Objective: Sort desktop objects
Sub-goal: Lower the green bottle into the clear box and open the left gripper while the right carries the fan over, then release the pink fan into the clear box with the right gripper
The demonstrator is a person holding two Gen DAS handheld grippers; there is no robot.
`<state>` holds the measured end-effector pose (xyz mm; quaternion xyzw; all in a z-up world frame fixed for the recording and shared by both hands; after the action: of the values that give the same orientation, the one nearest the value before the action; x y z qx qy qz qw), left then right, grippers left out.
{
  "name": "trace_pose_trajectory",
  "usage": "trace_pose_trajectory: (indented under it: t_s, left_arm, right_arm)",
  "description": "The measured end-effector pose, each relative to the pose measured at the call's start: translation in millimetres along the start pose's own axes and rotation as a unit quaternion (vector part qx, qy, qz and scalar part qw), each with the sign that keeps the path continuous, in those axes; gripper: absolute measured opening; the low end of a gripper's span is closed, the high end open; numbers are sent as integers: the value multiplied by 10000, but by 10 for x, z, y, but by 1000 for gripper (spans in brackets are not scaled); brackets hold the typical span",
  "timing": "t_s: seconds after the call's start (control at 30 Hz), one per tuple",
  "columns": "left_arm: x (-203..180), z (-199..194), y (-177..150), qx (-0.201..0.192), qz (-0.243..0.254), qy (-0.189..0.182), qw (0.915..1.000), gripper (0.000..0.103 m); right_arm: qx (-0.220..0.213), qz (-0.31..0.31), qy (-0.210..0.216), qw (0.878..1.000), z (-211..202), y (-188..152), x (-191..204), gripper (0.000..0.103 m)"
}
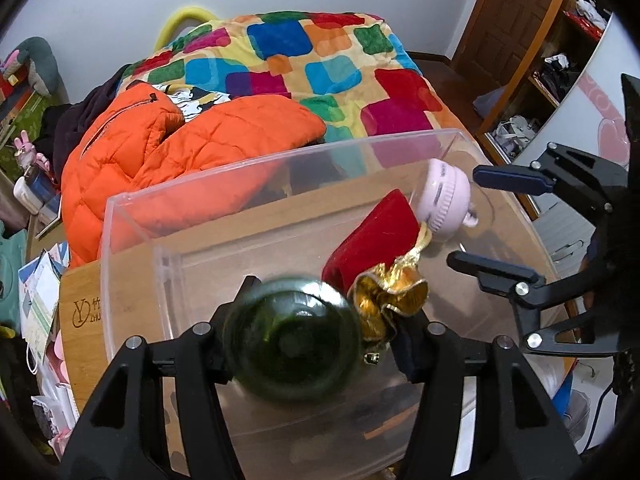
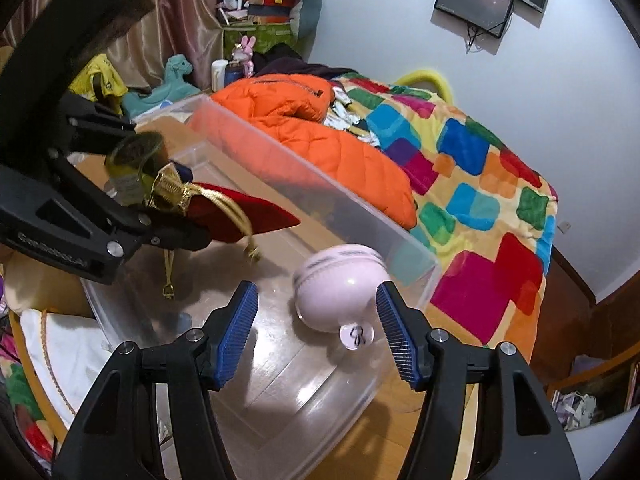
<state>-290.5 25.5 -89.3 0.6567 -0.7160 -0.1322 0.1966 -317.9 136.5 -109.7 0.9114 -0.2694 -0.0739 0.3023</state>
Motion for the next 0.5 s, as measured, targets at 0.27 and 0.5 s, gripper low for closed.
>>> trace_pose_trajectory:
  t_s: [0.27,0.5]
  left_arm:
    - [-36,-136,-5,-231,151,57,9996,73]
    - [-6,-249,-22,-336,149,70,9993,74]
  right_arm:
    - [38,117,18,9999,-23,-15,17,58]
    - [-26,26,-121,9999,-171,-14,126,60]
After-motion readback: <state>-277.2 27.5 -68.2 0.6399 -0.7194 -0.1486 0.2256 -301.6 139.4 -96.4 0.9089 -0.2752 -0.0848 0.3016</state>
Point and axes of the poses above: each gripper's, at about its wrist camera, not at the fingertips, and z roughly the way its jaws point, x to its left, y to its top, the point moved 6 cm from there along z, roughly the way its jaws point, and after that the axes turned 13 degrees about y, right-handed, at the moved point
